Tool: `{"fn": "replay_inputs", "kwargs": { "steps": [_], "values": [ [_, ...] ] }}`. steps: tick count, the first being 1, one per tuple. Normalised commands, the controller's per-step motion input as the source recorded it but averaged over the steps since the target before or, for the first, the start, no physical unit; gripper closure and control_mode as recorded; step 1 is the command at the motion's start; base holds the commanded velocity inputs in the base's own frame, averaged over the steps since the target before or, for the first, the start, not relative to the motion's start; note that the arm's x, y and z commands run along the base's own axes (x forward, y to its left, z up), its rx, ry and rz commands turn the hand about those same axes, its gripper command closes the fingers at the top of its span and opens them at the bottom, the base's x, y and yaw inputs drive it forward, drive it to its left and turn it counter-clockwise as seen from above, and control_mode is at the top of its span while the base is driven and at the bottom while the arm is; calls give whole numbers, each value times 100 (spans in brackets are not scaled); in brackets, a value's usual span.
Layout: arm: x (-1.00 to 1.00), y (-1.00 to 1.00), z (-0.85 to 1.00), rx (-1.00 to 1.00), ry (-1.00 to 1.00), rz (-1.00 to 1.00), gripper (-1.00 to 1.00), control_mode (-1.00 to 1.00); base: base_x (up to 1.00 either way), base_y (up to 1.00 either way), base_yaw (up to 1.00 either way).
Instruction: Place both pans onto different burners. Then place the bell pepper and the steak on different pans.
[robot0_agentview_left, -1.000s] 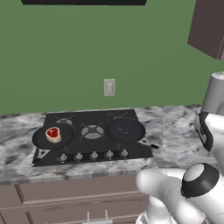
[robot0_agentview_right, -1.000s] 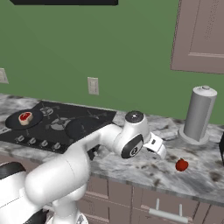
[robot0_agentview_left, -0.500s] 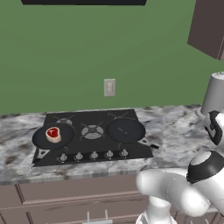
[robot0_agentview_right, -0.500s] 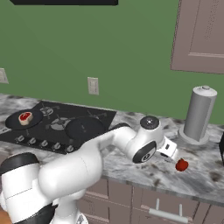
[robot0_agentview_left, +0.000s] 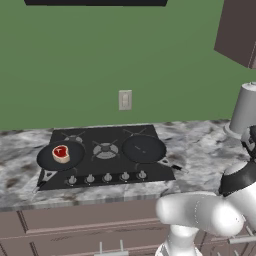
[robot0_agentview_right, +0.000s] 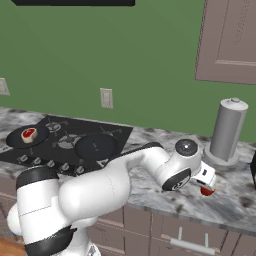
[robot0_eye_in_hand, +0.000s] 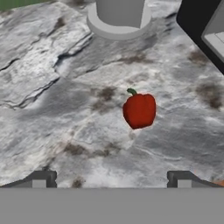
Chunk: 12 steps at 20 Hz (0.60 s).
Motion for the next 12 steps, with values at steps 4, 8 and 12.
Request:
{"fn": "replay_inputs", "kwargs": {
  "steps": [4, 8, 12],
  "values": [
    [13, -29, -6, 2, 0, 1, -100, -100, 0, 0, 0],
    [7, -26, -10, 2, 0, 0, -100, -100, 0, 0, 0],
    [3, -13, -20, 2, 0, 0, -100, -100, 0, 0, 0]
  ]
}}
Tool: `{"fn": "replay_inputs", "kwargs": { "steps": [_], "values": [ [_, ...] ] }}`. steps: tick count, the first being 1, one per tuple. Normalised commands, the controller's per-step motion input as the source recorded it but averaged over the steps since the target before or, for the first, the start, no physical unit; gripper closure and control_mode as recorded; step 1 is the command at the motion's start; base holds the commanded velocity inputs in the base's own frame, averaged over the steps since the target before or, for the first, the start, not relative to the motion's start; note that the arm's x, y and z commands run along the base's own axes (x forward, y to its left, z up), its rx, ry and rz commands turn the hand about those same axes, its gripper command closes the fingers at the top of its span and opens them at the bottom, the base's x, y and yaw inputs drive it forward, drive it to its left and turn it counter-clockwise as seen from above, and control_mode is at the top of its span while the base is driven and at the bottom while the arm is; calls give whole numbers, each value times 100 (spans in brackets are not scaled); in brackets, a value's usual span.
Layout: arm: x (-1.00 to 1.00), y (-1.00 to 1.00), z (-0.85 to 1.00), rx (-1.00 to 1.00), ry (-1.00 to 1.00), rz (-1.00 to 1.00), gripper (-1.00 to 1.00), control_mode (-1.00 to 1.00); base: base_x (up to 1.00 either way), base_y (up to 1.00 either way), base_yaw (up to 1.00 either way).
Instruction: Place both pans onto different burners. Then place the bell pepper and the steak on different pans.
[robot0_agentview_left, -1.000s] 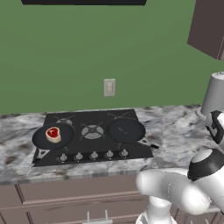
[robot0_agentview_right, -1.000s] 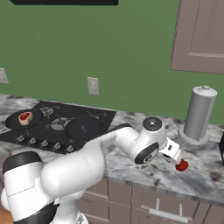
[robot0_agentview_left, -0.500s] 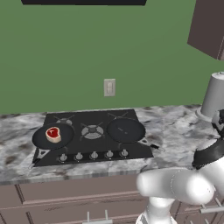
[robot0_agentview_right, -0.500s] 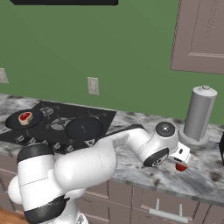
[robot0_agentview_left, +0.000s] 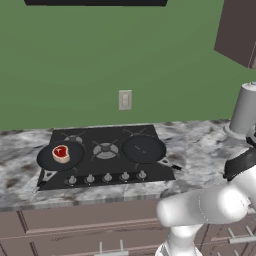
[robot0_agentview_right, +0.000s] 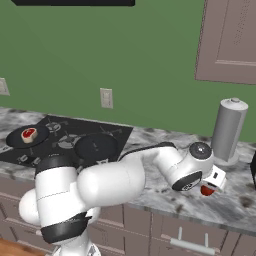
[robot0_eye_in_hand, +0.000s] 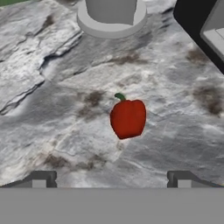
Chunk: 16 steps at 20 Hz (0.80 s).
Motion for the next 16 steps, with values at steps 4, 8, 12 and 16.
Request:
{"fn": "replay_inputs", "kwargs": {
  "steps": [4, 8, 12, 16],
  "values": [
    [11, -9, -23, 2, 0, 0, -100, -100, 0, 0, 0],
    [16, -7, -22, 2, 0, 0, -100, -100, 0, 0, 0],
    [29, -11, -7, 1, 0, 0, -100, -100, 0, 0, 0],
    [31, -16, -3, 0, 0, 0, -100, -100, 0, 0, 0]
  ]
}}
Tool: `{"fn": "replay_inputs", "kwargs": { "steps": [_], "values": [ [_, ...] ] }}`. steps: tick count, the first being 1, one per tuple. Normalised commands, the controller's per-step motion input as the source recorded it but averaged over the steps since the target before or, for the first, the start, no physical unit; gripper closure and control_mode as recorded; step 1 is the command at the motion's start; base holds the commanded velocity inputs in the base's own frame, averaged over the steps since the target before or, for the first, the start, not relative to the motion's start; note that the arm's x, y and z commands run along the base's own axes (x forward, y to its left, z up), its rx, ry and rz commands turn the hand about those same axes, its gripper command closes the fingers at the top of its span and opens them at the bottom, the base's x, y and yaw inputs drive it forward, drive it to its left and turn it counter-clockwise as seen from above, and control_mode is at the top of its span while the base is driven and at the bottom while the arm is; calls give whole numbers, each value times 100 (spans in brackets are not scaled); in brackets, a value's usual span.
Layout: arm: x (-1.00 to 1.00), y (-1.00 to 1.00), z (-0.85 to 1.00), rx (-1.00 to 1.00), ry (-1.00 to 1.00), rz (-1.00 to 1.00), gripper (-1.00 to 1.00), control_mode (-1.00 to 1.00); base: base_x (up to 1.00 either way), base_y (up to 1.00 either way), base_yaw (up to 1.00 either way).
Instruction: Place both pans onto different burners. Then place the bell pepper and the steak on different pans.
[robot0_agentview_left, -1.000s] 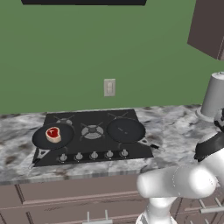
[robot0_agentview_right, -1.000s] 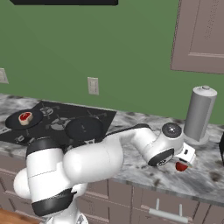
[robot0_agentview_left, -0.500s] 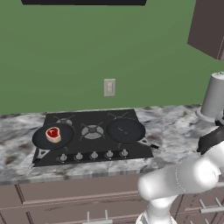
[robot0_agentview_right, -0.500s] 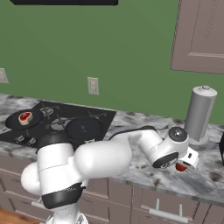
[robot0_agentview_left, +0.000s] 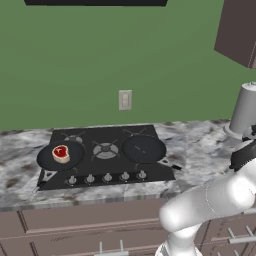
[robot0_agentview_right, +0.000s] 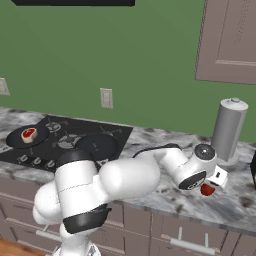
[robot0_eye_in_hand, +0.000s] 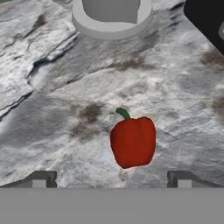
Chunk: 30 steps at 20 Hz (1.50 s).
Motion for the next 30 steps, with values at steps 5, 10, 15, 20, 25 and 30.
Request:
{"fn": "replay_inputs", "kwargs": {
  "steps": [5, 10, 15, 20, 25, 30],
  "values": [
    [4, -25, -15, 0, 1, 0, -100, -100, 0, 0, 0],
    [0, -13, -23, 0, 1, 0, -100, -100, 0, 0, 0],
    [9, 0, -17, 0, 2, 0, -100, -100, 0, 0, 0],
    [12, 0, -16, 0, 4, 0, -100, -100, 0, 0, 0],
    [9, 0, -16, 0, 4, 0, -100, -100, 0, 0, 0],
    [6, 0, -20, 0, 6, 0, 100, -100, 0, 0, 0]
  ]
}}
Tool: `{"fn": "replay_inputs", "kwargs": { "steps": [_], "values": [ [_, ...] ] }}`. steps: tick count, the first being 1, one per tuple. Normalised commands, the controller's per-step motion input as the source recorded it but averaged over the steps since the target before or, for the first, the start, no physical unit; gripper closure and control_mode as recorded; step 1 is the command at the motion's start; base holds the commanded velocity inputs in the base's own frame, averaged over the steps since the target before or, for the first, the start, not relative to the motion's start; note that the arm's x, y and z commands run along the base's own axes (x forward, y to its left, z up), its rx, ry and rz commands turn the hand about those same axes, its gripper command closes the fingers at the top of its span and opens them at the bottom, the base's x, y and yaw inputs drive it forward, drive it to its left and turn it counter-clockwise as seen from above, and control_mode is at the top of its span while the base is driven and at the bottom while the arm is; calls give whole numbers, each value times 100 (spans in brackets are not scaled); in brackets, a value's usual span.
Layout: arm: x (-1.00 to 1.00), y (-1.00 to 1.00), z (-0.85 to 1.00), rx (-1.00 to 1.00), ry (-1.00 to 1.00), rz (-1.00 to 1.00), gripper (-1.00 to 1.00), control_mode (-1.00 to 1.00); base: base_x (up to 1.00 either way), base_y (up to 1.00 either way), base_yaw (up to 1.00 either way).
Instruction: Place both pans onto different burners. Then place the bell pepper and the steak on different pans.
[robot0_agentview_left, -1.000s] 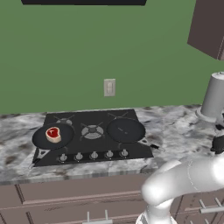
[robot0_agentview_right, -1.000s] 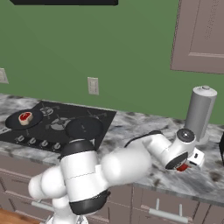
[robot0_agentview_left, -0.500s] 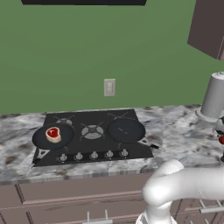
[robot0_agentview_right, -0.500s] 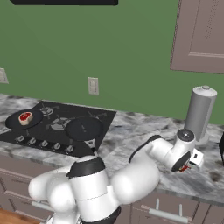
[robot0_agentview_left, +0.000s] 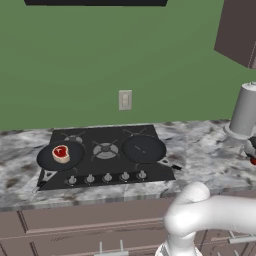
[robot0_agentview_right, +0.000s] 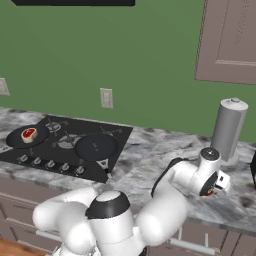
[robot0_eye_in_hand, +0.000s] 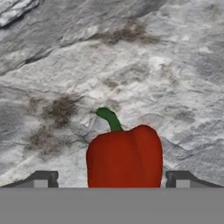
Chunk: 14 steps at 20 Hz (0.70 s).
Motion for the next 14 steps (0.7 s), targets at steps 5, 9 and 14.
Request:
{"fn": "replay_inputs", "kwargs": {
  "steps": [5, 9, 14],
  "values": [
    [2, -1, -18, 0, 5, 0, 100, -100, 0, 0, 0],
    [0, -5, -7, 0, 1, 0, 100, -100, 0, 0, 0],
    [0, 20, 43, 4, -3, 0, 100, -100, 0, 0, 0]
  ]
}}
